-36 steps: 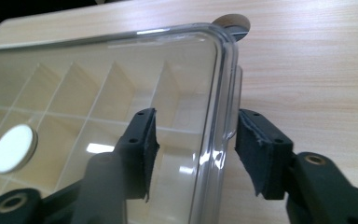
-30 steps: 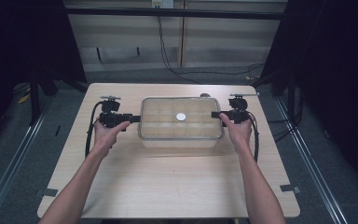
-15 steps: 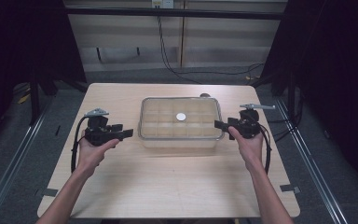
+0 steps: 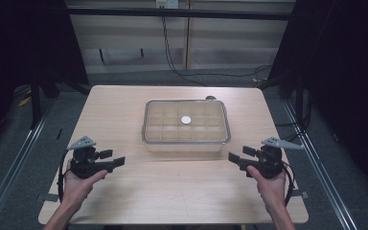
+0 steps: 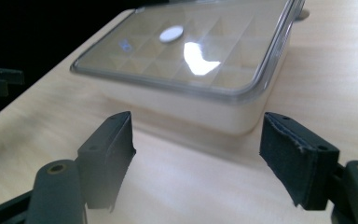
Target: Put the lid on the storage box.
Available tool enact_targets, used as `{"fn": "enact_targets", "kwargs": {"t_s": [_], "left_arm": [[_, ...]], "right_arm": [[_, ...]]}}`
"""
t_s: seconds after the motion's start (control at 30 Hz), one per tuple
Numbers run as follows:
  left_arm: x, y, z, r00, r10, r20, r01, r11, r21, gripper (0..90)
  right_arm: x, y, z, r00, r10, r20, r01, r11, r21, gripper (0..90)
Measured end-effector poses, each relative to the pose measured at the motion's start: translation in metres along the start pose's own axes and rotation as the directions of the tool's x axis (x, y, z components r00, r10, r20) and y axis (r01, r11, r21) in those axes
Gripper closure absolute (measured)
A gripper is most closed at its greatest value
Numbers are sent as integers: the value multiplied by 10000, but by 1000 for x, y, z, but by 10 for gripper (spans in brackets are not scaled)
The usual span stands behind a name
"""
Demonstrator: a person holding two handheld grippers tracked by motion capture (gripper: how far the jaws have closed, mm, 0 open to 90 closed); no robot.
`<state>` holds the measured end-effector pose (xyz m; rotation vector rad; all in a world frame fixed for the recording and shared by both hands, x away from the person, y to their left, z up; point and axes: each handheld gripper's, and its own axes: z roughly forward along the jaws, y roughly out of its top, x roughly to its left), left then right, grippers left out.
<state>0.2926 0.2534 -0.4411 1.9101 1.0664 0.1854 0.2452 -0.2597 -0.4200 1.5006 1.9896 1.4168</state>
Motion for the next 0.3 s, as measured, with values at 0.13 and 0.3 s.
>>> {"fn": "enact_targets", "kwargs": {"t_s": [0.13, 0.3], "left_arm": [[-3, -14, -5, 10000, 27, 19, -28, 9999, 133, 314], [-5, -27, -9, 9998, 153, -160, -147, 9994, 327, 298]], "right_arm": [[3, -18, -7, 9999, 109, 66, -109, 9999, -88, 247], [-4, -43, -14, 9983, 542, 214, -536, 9982, -276, 239]]}}
